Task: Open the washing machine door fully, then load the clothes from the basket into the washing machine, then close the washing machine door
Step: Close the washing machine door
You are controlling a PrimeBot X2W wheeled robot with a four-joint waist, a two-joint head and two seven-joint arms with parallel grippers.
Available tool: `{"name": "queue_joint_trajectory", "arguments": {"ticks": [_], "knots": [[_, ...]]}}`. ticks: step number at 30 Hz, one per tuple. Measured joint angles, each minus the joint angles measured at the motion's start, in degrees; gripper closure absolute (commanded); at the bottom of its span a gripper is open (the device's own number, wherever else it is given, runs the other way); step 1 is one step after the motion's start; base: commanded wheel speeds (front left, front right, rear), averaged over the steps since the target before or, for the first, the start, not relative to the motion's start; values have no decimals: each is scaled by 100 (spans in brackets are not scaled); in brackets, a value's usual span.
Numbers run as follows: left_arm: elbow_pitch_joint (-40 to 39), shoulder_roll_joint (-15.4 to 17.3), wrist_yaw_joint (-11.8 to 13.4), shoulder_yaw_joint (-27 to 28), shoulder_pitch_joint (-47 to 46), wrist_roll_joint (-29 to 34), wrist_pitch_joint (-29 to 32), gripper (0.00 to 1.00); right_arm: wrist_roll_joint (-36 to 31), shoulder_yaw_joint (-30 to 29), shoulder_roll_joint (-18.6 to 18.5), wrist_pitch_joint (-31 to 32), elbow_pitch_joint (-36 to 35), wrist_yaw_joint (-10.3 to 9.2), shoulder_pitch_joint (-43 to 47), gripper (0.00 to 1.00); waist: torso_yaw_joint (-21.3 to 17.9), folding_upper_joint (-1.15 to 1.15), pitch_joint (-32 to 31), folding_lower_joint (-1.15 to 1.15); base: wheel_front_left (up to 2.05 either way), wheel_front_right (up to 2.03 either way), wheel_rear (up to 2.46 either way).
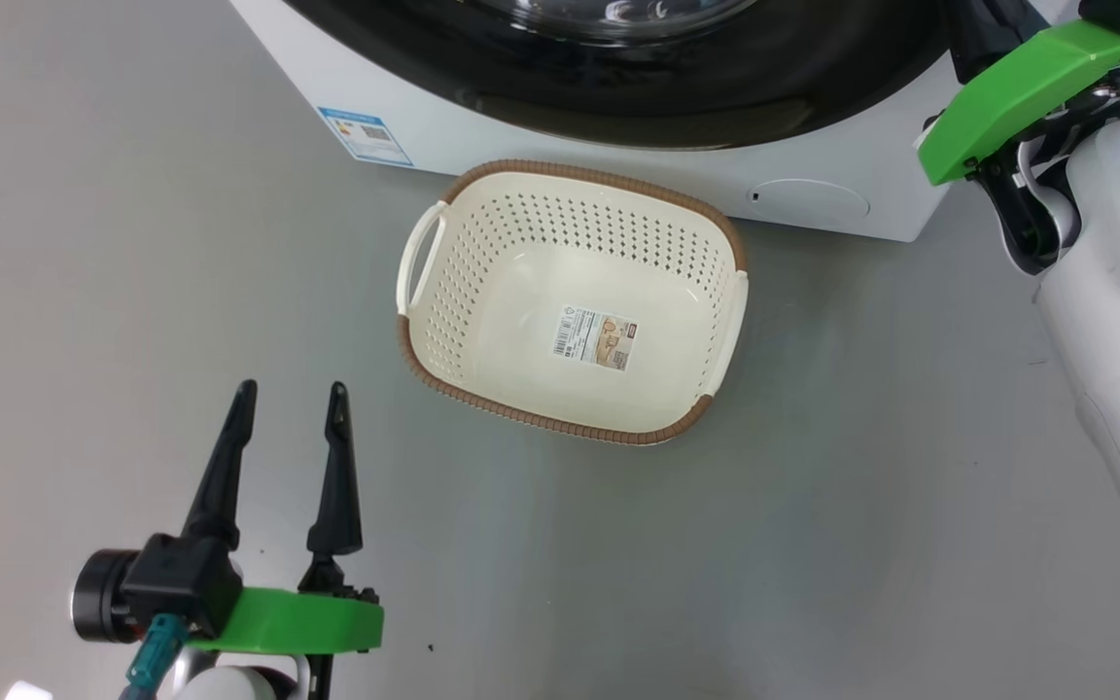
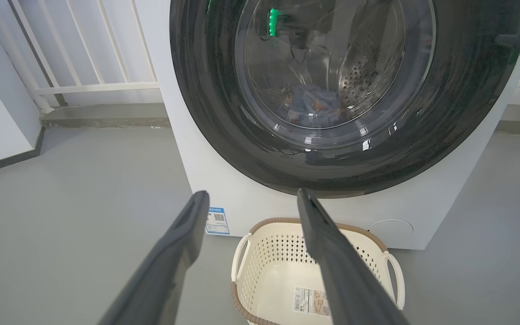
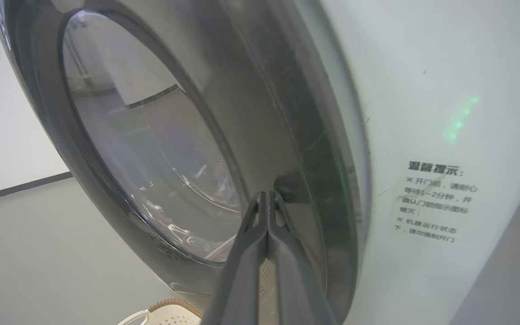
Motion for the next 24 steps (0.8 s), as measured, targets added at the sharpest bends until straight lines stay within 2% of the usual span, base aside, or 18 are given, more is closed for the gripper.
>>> {"name": "queue_joint_trajectory", "arguments": {"ticks": [11, 16, 24], "knots": [[18, -74, -9, 52, -5, 55, 0, 0, 148, 409, 15, -56, 151, 0, -18, 100, -45, 0, -57, 0, 0, 0, 0], [40, -82, -53, 92, -5, 130, 0, 0, 235, 623, 15, -57, -296, 0, 179, 100, -113, 0, -117, -1, 0, 0, 0], [68, -84, -102, 163, 5, 220, 0, 0, 293, 702, -24, -57, -1271, 0, 1323, 100, -330, 0, -269, -1, 0, 0, 0]]}}
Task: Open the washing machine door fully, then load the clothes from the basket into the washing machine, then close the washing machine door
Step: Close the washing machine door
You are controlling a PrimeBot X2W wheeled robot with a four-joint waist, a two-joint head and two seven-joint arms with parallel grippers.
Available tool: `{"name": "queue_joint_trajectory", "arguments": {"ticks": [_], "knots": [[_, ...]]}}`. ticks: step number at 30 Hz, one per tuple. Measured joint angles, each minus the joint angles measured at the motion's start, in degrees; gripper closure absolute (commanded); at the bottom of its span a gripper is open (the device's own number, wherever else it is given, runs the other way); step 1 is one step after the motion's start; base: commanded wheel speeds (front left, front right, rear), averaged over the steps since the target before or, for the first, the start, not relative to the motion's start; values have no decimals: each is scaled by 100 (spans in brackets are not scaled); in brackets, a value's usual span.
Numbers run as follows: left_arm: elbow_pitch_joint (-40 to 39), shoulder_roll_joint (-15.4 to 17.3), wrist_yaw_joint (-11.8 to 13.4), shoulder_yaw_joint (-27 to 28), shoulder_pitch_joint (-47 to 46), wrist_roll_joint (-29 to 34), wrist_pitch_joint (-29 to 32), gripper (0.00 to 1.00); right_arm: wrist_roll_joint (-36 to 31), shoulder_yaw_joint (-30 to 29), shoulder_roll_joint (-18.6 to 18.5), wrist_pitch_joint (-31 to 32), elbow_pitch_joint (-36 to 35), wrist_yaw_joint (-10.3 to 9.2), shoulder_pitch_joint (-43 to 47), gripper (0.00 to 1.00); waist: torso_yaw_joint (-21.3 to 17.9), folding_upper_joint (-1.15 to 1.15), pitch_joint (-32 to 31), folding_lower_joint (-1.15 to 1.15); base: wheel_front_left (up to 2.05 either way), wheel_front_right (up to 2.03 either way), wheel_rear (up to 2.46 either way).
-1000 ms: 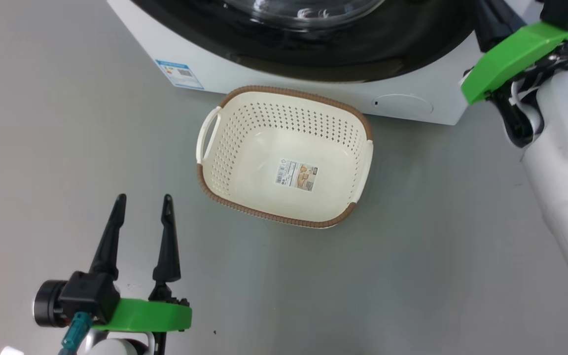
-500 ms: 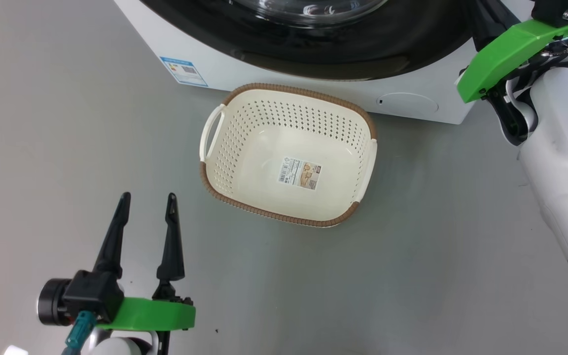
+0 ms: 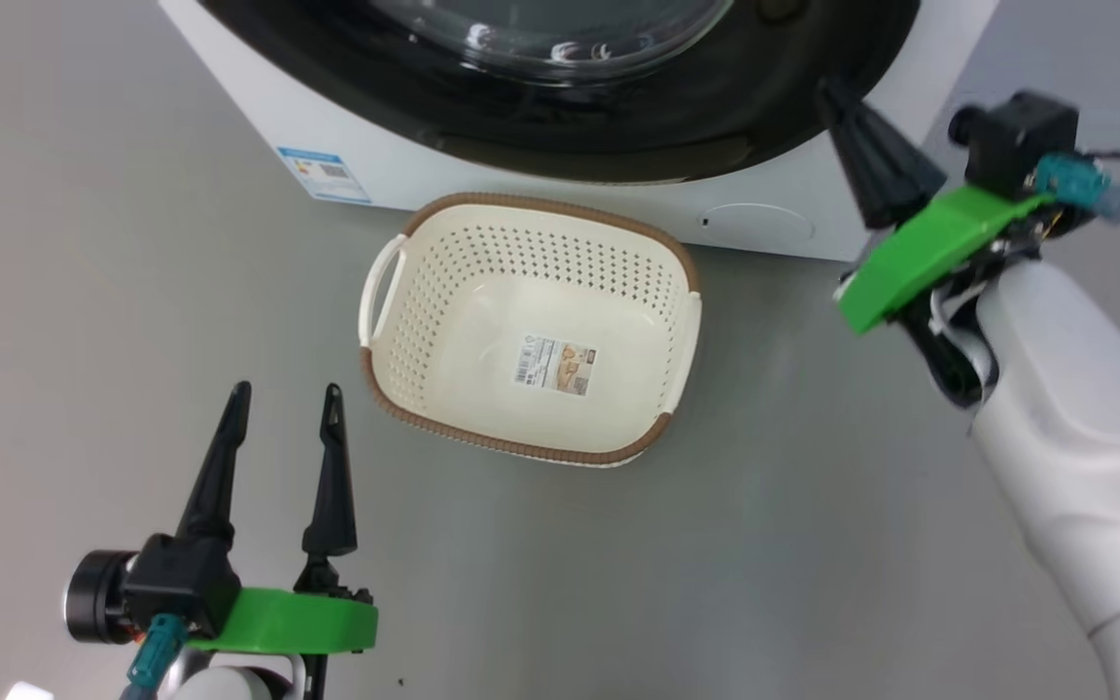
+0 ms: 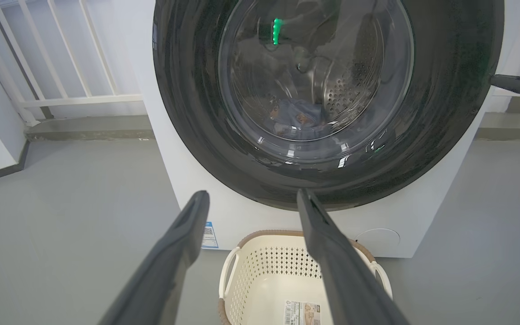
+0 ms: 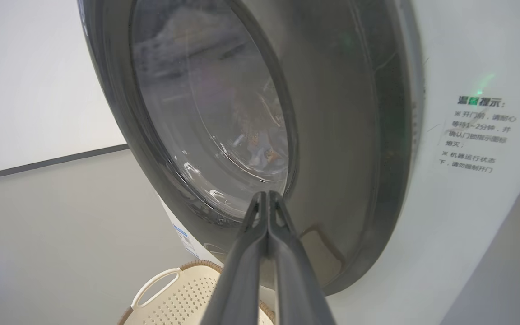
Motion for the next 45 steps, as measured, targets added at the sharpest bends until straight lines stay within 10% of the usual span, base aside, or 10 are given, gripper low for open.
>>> {"name": "queue_joint_trajectory", "arguments": {"ticks": [7, 9, 10, 11, 45], "knots": [[24, 10, -48, 110, 15, 47, 0, 0, -38, -316, -42, 0, -1062, 0, 1089, 91, -286, 0, -153, 0, 0, 0, 0], [53, 19, -51, 134, 23, 78, 0, 0, -94, -412, -37, 0, -1305, 0, 1385, 62, -373, 0, -202, 0, 0, 0, 0], [70, 24, -56, 143, 24, 78, 0, 0, -130, -438, -27, -1, -1406, 0, 1522, 19, -416, 0, -229, 0, 0, 0, 0], [87, 26, -57, 147, 25, 78, 0, 0, -159, -494, -9, 0, -1485, 0, 1655, 0, -455, 0, -259, 0, 0, 0, 0], [246, 383, -98, 212, 901, -30, 180, 0, -1273, -2324, 989, 253, -3341, 0, 4741, 0, -1516, 0, -1441, 0, 0, 0, 0]]}}
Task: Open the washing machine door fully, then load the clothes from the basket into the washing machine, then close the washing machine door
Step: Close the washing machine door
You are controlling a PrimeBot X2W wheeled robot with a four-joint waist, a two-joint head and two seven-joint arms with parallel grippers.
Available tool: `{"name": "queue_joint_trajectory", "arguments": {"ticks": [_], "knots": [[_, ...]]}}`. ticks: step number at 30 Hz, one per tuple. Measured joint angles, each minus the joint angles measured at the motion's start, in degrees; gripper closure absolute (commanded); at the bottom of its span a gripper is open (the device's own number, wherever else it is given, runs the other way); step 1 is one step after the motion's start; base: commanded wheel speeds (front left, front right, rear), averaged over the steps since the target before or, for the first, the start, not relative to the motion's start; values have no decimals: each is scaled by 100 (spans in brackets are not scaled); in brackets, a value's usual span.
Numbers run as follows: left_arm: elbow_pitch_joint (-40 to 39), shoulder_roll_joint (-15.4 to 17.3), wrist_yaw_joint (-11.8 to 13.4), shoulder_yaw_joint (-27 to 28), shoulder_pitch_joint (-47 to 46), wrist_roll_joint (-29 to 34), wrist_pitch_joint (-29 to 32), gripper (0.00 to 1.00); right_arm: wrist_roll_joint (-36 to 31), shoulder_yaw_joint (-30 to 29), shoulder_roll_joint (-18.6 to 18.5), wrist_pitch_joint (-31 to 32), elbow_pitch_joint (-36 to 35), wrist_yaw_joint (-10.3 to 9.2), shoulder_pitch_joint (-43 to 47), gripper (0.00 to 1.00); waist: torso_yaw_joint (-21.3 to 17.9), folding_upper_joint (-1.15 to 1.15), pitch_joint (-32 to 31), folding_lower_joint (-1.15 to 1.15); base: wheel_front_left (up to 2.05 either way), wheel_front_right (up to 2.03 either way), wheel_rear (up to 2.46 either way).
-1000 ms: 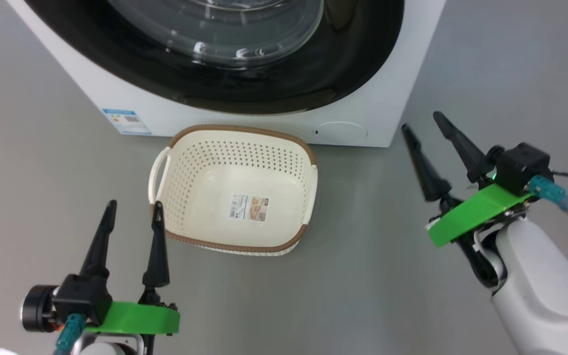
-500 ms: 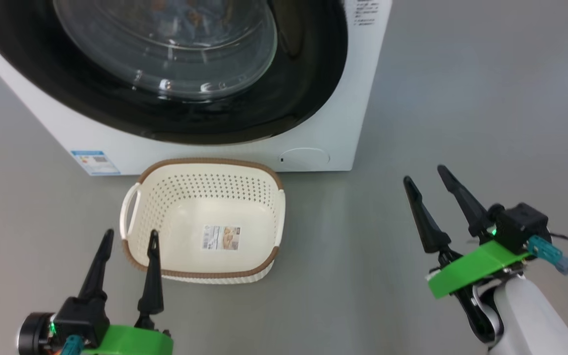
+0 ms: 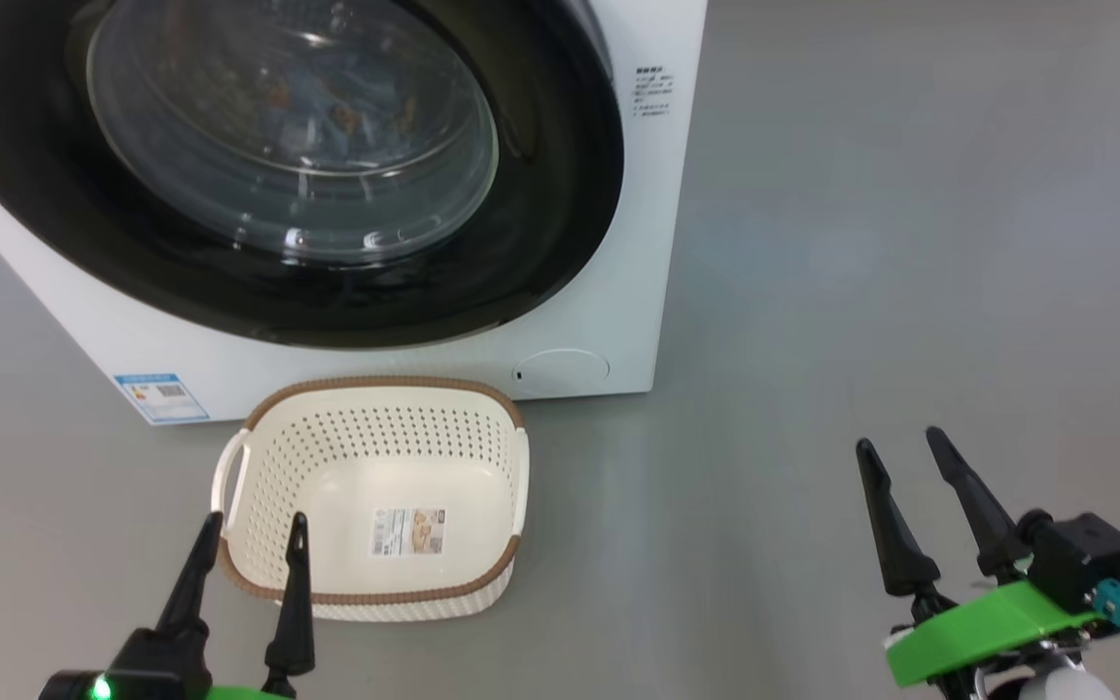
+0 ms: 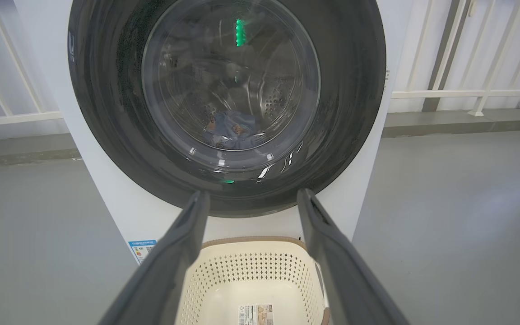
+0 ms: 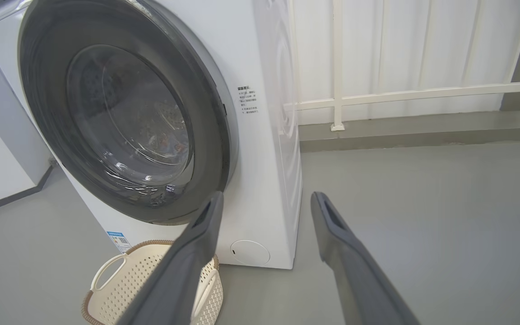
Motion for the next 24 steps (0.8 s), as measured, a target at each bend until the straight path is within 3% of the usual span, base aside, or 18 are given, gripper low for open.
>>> {"name": "queue_joint_trajectory", "arguments": {"ticks": [14, 24], "knots": [[-65, 156, 7, -16, 450, -57, 177, 0, -258, -385, 280, 388, -743, 0, 994, 0, -147, 0, -493, 0, 0, 0, 0], [-192, 192, 53, -18, 525, -100, 225, 0, -300, -447, 344, 516, -925, 0, 1145, 0, -197, 0, -593, 0, 0, 0, 0]]}}
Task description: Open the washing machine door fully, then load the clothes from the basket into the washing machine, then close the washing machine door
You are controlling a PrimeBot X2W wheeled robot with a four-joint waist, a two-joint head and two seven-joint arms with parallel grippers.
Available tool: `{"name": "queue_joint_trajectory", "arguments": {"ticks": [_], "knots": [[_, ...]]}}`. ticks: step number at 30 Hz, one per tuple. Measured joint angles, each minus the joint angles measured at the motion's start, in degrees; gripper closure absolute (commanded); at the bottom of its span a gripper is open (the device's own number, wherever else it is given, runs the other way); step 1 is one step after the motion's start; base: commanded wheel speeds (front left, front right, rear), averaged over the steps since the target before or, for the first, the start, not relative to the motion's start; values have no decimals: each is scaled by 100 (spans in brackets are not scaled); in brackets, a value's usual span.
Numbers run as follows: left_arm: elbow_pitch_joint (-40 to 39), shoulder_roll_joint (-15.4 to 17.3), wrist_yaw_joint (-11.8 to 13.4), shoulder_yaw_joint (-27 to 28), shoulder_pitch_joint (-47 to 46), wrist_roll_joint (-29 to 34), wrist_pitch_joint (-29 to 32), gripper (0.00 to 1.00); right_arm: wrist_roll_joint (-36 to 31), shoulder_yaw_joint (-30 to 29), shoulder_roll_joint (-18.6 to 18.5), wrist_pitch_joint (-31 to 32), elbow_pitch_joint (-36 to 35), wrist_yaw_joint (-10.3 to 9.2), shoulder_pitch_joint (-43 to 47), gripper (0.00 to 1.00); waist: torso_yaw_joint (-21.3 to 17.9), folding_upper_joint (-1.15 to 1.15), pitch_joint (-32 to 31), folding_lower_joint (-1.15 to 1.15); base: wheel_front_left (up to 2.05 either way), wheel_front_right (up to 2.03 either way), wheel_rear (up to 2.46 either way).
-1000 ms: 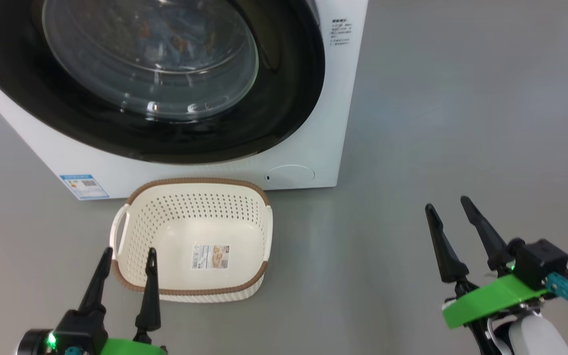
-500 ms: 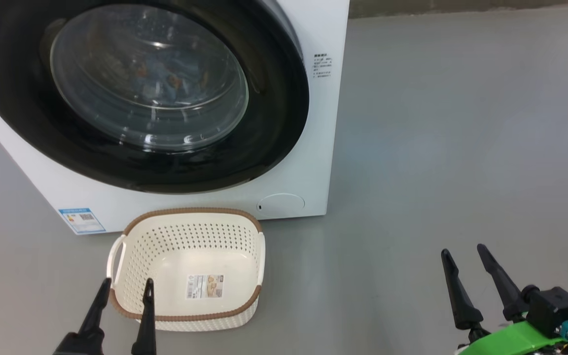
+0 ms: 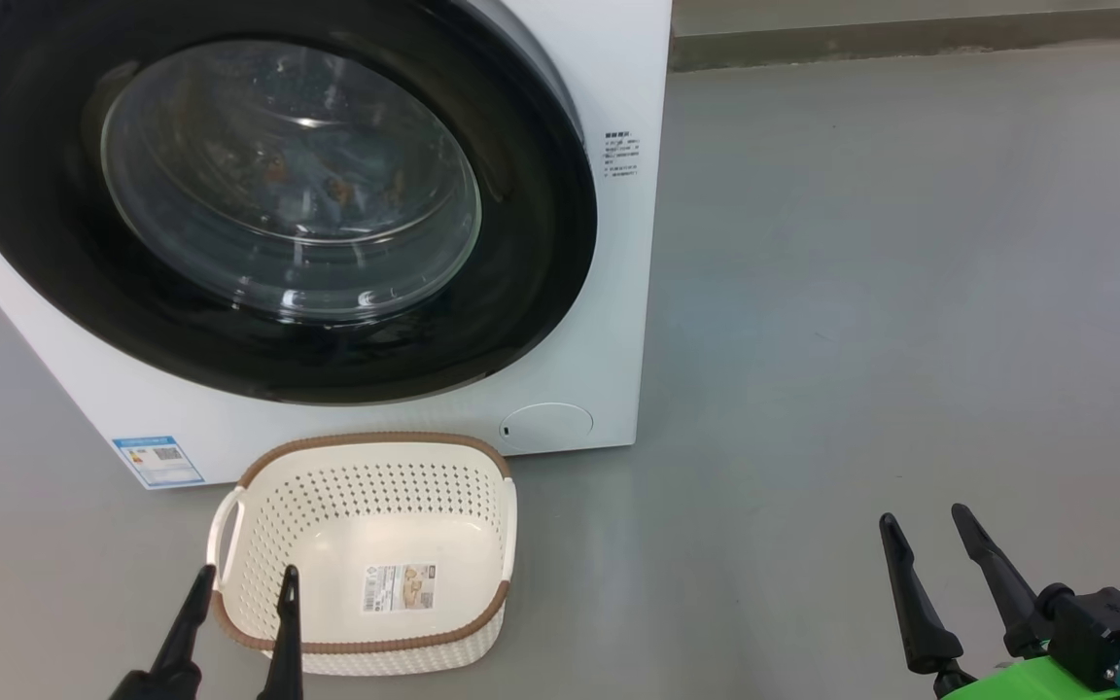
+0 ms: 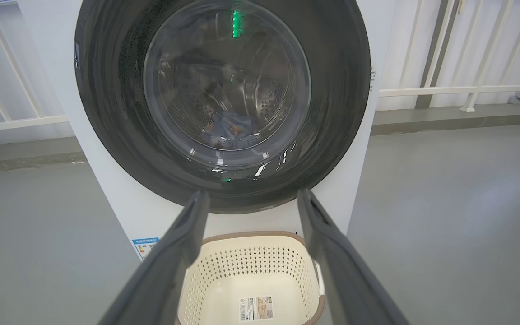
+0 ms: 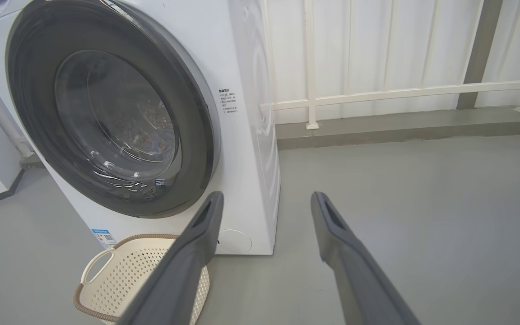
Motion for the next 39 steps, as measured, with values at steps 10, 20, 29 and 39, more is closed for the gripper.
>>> {"name": "queue_joint_trajectory", "arguments": {"ticks": [10, 20, 29, 39], "knots": [[-19, 74, 23, -22, 32, -1, 25, 0, 1, 2, 25, -1, -10, 0, 5, 0, 0, 0, -17, 0, 0, 0, 0], [-24, 115, 57, -41, 33, -59, 25, 0, 59, 7, 30, -11, 18, 0, 8, 0, -6, 0, -55, 0, 0, 0, 0], [-33, 129, 77, -57, 32, -107, 26, 0, 104, 20, 36, -55, 77, 0, 8, 0, -14, 0, -64, 0, 0, 0, 0], [231, -41, 93, -113, 128, -347, 99, 100, 277, 13, 86, -35, 472, 0, 83, 100, -16, 0, -63, 6, 0, 0, 0]]}}
